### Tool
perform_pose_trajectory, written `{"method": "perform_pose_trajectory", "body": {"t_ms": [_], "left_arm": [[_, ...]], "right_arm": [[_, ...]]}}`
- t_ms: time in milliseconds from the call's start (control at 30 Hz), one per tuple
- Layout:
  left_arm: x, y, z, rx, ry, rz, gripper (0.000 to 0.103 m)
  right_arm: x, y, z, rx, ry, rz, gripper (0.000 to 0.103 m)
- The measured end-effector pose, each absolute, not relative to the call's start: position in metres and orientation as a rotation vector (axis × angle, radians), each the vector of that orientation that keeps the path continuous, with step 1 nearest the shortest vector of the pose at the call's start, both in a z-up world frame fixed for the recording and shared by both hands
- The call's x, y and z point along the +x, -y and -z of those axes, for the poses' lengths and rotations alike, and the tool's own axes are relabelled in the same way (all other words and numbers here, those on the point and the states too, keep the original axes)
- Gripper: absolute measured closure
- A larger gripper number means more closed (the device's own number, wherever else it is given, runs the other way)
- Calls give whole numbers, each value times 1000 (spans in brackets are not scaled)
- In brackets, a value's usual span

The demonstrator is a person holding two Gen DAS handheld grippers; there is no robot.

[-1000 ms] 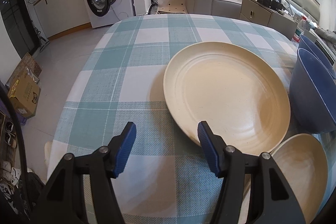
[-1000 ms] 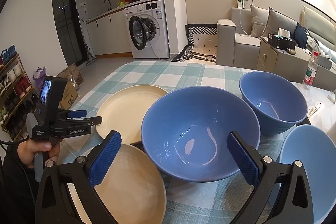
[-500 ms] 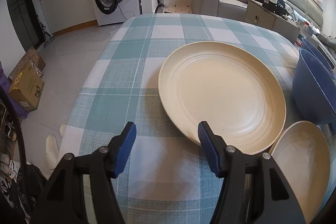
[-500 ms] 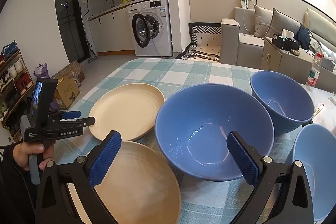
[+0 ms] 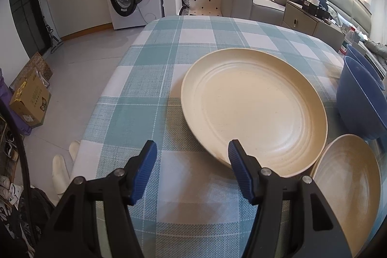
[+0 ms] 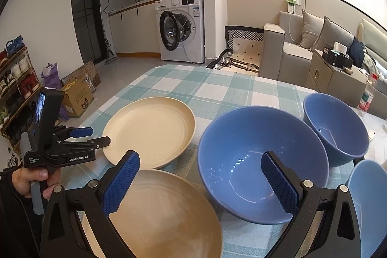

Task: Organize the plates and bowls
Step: 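Move both grippers toward the rim of the remaining cream plate, then close both grippers on the rim of the cream plate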

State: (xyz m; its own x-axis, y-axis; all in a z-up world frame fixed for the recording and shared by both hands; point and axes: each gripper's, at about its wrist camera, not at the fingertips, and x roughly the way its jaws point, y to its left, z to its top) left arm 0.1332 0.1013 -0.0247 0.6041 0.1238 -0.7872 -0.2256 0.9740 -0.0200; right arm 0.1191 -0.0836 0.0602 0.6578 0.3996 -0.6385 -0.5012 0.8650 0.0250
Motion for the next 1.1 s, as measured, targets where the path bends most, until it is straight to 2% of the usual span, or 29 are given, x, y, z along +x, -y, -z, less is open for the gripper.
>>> {"method": "perform_pose_trajectory", "body": {"t_ms": [1100], "left_arm": [[121, -135, 25, -148, -916, -221, 40]], "right_arm": [[160, -16, -34, -323, -777, -638, 1]]}}
